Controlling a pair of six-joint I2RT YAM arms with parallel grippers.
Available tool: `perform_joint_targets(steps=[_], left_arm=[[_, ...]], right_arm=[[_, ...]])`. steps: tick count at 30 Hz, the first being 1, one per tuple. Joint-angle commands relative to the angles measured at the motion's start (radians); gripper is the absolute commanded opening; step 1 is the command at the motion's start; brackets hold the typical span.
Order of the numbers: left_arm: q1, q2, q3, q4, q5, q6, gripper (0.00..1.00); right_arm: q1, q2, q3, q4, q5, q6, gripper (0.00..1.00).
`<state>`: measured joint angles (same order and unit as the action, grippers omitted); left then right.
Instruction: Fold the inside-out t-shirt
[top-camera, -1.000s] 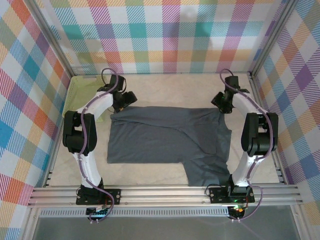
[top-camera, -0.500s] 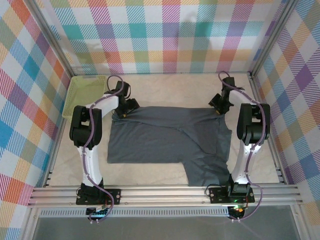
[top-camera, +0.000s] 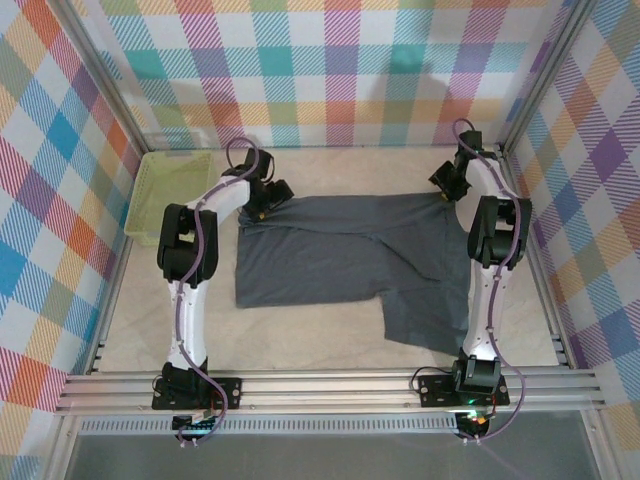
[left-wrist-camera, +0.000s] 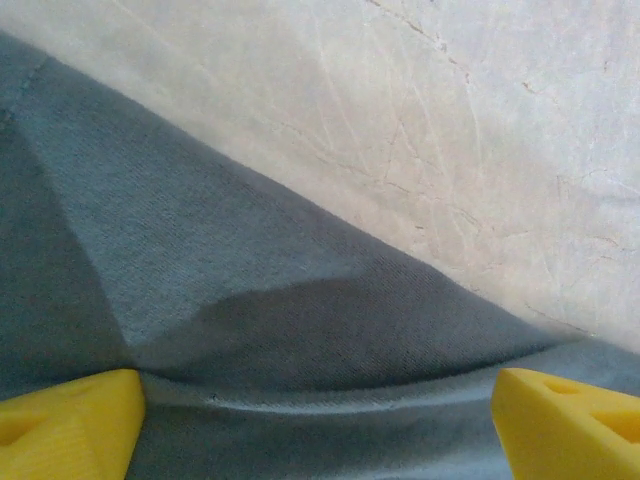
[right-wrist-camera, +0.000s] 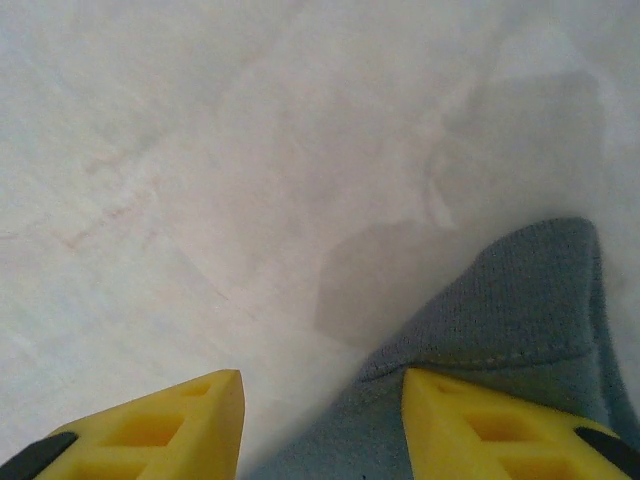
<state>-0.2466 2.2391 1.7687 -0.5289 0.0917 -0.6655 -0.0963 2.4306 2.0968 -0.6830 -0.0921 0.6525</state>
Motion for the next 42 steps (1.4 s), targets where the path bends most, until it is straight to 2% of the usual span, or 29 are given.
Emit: perform_joint_targets(steps=[1, 4, 7, 10, 17, 23, 27, 32, 42], left_arm=[[-0.005, -0.019, 0.06, -0.099, -0.011, 0.021, 0.91], [-0.017, -0.089, 0.106, -0.196, -0.04, 0.057, 0.93], [-0.037, -0.209, 0.057, -0.233, -0.092, 0.078, 0.96], [-0.064, -0.378, -0.089, -0.218, -0.148, 0.092, 0.97], [-0.148, -0.764, -0.562, -0.145, -0.246, 0.04, 0.97], [-0.2, -0.929, -0.828, -0.18, -0.318, 0.025, 0.95], [-0.2, -0.955, -0.927, -0.186, -0.335, 0.017, 0.93], [-0.201, -0.979, -1.045, -0.138, -0.24, -0.029, 0.86], [-0.206, -0.945, -1.153, -0.034, -0.161, -0.045, 0.72]], right_arm=[[-0.003, -0.057, 0.05, -0.082, -0.023, -0.067, 0.49], [0.004, -0.182, -0.045, -0.074, -0.019, -0.11, 0.53], [0.024, -0.348, -0.22, -0.036, -0.012, -0.138, 0.59], [0.045, -0.533, -0.436, 0.005, -0.013, -0.148, 0.61], [0.094, -0.964, -0.937, 0.041, -0.033, -0.145, 0.62], [0.205, -1.203, -1.173, -0.025, 0.016, -0.158, 0.62], [0.253, -1.295, -1.284, -0.044, 0.023, -0.129, 0.63], [0.28, -1.335, -1.356, -0.075, 0.055, -0.103, 0.63], [0.342, -1.361, -1.419, -0.105, 0.114, -0.046, 0.63]])
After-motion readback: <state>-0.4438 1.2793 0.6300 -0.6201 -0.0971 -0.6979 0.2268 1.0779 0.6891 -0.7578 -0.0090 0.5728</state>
